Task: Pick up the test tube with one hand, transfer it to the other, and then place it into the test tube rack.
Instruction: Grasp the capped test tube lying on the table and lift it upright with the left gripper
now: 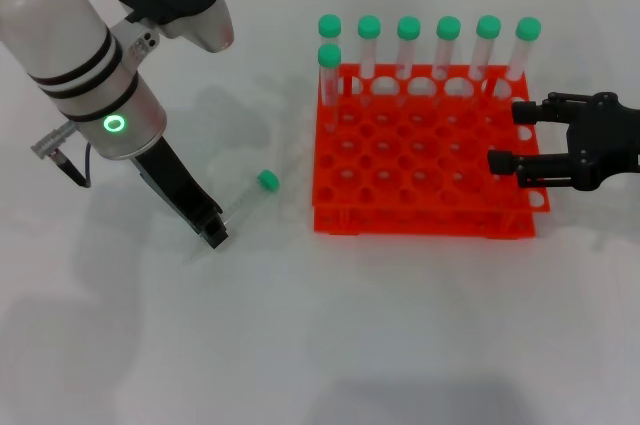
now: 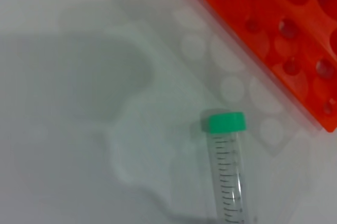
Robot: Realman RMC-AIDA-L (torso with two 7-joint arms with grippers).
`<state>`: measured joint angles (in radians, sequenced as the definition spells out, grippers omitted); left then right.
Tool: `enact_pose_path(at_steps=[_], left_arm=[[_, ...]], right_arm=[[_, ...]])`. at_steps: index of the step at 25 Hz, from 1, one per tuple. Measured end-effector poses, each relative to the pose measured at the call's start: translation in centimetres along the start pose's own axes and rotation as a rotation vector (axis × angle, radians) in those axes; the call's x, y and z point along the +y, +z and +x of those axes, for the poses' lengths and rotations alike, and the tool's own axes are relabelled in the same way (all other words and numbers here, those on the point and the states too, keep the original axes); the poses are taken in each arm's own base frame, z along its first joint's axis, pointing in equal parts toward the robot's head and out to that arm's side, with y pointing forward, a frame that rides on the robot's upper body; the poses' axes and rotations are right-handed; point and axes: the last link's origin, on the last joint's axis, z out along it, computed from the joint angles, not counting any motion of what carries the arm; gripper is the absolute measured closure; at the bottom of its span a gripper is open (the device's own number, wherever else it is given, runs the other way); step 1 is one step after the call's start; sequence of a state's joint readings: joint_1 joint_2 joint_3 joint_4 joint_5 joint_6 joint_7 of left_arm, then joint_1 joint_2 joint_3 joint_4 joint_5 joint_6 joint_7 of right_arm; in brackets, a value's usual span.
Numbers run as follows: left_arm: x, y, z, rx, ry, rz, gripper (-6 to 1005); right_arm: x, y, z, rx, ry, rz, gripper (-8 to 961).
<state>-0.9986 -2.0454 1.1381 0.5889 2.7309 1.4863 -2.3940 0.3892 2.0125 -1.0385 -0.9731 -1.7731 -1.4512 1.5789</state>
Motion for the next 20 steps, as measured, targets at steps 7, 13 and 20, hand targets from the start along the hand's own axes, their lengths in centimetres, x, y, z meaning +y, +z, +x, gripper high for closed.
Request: enact_pose_path(at_steps=[7,13,20], left_arm=[[0.01,0.11,-0.06,-0.006,0.004,0.004,751],[0.04,0.18,-0.12,-0.012,0.006,0.006,776],[-0.01,0.22,-0.17,-0.015,0.0,0.01,806]], right_arm=[[-0.03,0.04,-0.14,-0.007,-0.004,0.0,153],[-0.02,-0.01,-0.12,-0.01,-0.002,0.002,153],[-0.03,0.01,-0.16,-0.011,-0.004,0.001,154]])
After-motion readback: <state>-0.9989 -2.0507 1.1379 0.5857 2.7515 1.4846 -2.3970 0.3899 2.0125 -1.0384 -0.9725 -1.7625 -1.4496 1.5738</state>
